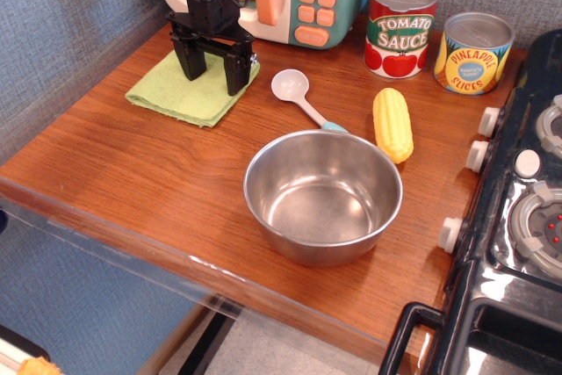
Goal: Move the green rag forward next to the silver pot.
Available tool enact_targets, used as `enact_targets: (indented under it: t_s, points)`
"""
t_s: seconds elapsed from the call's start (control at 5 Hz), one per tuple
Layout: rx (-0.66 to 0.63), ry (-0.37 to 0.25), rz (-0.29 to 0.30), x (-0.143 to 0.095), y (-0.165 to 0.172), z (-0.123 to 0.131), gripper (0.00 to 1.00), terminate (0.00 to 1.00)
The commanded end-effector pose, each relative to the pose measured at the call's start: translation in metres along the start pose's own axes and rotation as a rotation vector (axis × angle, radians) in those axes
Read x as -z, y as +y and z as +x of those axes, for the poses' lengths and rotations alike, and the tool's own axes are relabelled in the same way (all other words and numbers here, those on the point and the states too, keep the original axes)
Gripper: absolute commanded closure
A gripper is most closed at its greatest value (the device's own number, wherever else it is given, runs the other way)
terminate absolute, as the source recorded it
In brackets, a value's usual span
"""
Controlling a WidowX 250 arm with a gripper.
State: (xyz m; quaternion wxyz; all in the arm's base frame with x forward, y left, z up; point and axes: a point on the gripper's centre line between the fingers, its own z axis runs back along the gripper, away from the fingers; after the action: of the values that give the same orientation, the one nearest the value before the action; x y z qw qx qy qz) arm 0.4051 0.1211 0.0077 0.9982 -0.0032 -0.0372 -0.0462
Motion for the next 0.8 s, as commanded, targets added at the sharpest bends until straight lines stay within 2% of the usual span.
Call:
enact_targets:
  t_s: [0.0,0.4,0.6]
  points:
    - [-0.028,0.008,-0.059,-0.007,-0.021,-0.04,0.0,0.0]
    - [-0.031,-0.008,-0.079,-0.021,-0.05,-0.099,0.0,0.0]
    - [-0.03,0.006,-0.08,-0.022,-0.057,-0.117,0.0,0.0]
